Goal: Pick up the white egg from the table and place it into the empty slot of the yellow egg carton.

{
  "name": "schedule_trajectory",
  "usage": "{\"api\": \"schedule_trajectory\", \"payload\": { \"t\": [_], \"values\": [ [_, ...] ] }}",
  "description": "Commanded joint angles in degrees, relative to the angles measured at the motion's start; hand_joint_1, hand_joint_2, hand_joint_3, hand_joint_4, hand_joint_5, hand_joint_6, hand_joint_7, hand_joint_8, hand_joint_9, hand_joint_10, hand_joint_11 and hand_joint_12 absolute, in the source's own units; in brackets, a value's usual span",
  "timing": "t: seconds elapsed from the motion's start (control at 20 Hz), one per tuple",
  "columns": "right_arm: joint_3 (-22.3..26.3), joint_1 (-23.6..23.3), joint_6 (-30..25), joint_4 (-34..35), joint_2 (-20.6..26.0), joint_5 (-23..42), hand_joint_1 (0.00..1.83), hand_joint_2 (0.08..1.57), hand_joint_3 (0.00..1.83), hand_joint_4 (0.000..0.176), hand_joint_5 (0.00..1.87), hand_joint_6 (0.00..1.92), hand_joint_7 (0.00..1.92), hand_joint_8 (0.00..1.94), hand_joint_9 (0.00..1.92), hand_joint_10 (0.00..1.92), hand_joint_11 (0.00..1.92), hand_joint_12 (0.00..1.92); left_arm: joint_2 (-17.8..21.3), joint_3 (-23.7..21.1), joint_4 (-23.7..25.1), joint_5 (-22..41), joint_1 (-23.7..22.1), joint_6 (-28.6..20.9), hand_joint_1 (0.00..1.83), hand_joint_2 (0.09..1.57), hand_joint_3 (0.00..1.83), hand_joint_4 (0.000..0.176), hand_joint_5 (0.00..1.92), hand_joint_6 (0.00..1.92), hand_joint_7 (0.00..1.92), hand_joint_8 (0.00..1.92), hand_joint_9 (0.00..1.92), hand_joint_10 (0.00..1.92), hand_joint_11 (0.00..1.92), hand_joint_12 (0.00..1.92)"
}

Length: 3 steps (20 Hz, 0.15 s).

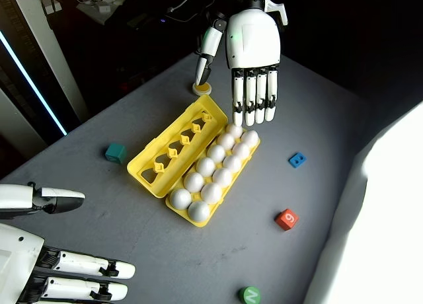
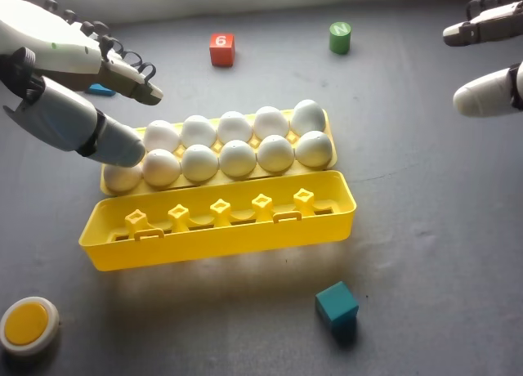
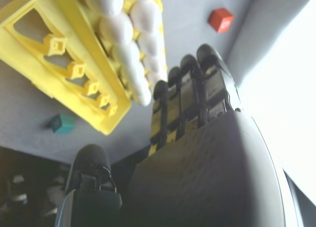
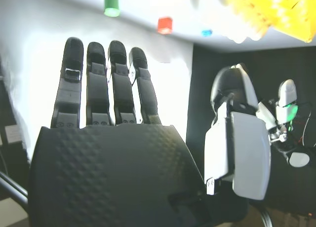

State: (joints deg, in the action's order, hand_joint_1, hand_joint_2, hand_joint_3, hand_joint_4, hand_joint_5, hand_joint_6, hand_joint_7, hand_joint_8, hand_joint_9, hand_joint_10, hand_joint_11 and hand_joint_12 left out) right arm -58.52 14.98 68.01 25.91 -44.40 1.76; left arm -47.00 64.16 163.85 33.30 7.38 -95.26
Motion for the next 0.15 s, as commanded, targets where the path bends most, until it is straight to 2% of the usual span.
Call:
{"api": "schedule_trajectory", "payload": {
  "t": [0.0,0.1],
  "values": [
    [0.2,-0.2,-0.4,0.2,0.4,5.7,0.32,1.07,0.00,0.000,0.27,0.00,0.26,0.00,0.23,0.01,0.00,0.66,-0.1,0.0,0.0,-4.4,-0.8,0.0,0.00,1.23,0.00,0.000,0.17,0.00,0.18,0.00,0.17,0.00,0.00,0.36],
    [0.5,0.2,-0.4,0.2,0.4,6.2,0.31,1.09,0.01,0.000,0.27,0.00,0.27,0.00,0.23,0.01,0.00,0.68,0.0,0.2,0.0,-4.4,-0.8,0.0,0.00,1.23,0.00,0.000,0.15,0.00,0.15,0.00,0.14,0.00,0.00,0.32]
  ]
}}
